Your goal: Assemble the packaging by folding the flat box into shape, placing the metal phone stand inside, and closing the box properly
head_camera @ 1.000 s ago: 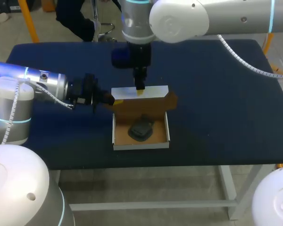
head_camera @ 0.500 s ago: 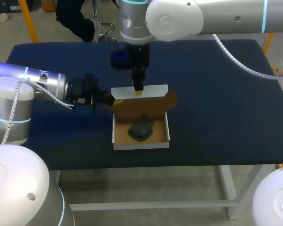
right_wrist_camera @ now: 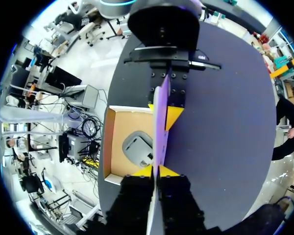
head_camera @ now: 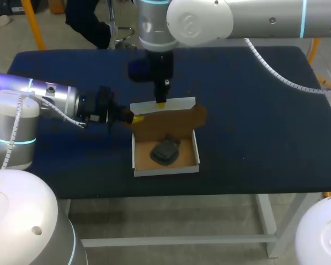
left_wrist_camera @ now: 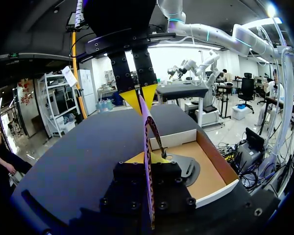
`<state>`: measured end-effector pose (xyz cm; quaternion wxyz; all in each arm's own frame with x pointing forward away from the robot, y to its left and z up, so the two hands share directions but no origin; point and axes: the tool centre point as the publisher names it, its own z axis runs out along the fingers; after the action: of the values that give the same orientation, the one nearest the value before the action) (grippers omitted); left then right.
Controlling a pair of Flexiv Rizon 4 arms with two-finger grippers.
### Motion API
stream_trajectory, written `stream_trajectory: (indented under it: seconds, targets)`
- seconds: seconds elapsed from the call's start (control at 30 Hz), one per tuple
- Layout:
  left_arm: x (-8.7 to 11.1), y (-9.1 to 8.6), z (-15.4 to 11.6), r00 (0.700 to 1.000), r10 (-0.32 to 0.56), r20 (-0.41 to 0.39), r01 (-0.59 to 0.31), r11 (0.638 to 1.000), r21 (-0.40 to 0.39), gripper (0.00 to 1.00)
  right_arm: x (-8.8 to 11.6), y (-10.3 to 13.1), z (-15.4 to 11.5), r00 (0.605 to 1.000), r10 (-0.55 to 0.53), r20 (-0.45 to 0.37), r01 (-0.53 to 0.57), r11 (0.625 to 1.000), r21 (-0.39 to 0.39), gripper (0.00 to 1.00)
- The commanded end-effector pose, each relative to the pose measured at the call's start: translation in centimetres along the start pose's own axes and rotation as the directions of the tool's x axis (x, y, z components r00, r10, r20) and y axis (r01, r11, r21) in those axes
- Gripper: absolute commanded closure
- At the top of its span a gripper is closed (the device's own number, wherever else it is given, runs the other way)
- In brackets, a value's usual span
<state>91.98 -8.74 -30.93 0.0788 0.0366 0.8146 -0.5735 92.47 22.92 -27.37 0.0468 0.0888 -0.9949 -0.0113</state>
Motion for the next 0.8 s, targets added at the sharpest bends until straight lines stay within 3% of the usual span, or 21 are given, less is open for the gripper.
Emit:
stream_trajectory:
  seconds: [0.03,0.07,0.1,0.53,0.8]
  targets:
    - [0.0,-0.1,0.0,1.0,0.001,-0.002,-0.001,1.0,0.003,1.0,0.0,0.1,0.0,1.0,0.002,-0.007,-0.002,1.0,-0.006,0.82]
    - [0.0,-0.1,0.0,1.0,0.001,-0.002,-0.001,1.0,0.003,1.0,0.0,0.0,-0.1,1.0,0.005,-0.008,-0.005,1.0,-0.012,0.28]
    - [0.0,-0.1,0.0,1.0,0.001,-0.002,-0.001,1.0,0.003,1.0,0.1,0.0,-0.2,1.0,0.005,-0.007,-0.006,1.0,-0.014,0.0]
    - [0.0,-0.1,0.0,1.0,0.001,-0.002,-0.001,1.0,0.003,1.0,0.5,-1.9,-4.2,0.993,0.119,-0.002,-0.119,0.991,-0.064,0.0]
    - [0.0,-0.1,0.0,1.0,0.001,-0.002,-0.001,1.0,0.003,1.0,0.4,-3.7,-6.0,0.964,0.265,0.001,-0.264,0.959,-0.103,0.0]
